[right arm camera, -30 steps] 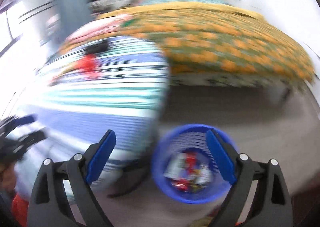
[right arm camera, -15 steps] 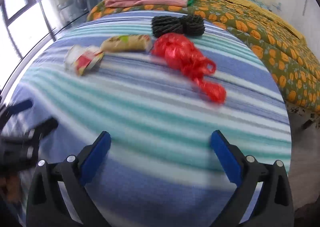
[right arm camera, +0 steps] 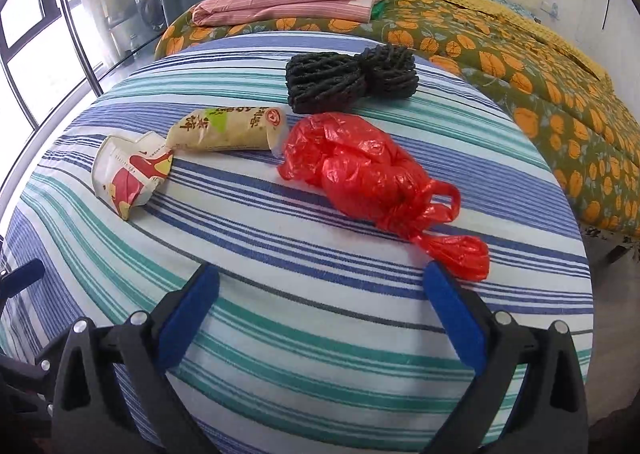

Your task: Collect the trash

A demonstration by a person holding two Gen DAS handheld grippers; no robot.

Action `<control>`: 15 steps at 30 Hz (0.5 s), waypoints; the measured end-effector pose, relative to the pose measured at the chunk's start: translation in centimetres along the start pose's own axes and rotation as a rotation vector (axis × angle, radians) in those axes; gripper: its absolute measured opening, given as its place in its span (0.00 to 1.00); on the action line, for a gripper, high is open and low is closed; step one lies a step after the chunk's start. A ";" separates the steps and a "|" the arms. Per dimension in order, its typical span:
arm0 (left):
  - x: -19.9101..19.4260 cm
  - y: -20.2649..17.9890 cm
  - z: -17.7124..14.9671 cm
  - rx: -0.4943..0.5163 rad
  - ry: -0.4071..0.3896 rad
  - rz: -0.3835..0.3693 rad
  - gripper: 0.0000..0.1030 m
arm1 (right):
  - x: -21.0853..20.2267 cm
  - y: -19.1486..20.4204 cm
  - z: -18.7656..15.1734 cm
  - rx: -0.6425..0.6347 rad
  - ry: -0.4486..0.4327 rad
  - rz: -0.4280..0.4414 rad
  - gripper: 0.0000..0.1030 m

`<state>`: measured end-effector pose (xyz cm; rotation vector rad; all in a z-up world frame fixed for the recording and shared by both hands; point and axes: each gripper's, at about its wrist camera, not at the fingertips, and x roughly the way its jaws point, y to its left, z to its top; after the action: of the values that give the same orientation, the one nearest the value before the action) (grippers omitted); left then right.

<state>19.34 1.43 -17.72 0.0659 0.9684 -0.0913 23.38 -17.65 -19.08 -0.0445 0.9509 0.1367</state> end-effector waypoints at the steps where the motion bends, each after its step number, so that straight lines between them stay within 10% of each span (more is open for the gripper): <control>1: 0.0 0.0 0.0 0.000 0.000 0.000 0.96 | 0.0 0.0 0.0 0.000 0.000 0.000 0.96; 15: 0.2 0.0 0.1 -0.004 0.000 0.002 0.96 | 0.0 0.0 0.0 -0.001 0.000 0.000 0.96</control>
<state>19.56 1.42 -17.79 0.0630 0.9685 -0.0877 23.37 -17.66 -19.09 -0.0453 0.9510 0.1372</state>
